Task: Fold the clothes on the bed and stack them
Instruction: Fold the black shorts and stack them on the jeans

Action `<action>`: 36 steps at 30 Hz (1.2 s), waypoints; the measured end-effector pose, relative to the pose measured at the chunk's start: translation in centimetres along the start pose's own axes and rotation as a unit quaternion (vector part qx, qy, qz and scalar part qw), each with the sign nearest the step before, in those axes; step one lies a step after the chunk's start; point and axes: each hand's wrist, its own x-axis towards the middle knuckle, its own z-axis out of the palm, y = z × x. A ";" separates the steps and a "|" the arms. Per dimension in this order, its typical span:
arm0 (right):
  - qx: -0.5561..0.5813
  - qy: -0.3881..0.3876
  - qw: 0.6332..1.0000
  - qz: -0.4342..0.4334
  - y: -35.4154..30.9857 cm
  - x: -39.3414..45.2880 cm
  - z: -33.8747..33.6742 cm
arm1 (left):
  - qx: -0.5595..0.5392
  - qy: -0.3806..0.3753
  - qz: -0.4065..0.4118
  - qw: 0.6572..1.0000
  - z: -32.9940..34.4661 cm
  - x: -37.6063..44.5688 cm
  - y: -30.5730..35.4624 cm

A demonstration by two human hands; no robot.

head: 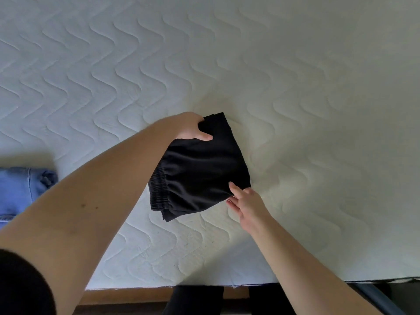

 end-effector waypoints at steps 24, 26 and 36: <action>0.015 -0.036 0.999 -0.013 0.6 -1.4 2.5 | -0.025 0.104 -0.028 0.994 1.8 -6.1 -8.0; 0.066 -0.035 0.997 -0.006 0.5 -1.2 2.9 | -0.055 0.140 -0.013 0.989 2.3 -6.7 -8.2; 0.066 -0.031 0.997 -0.021 0.6 0.6 1.9 | -0.140 0.165 -0.097 0.971 5.3 -8.2 -10.2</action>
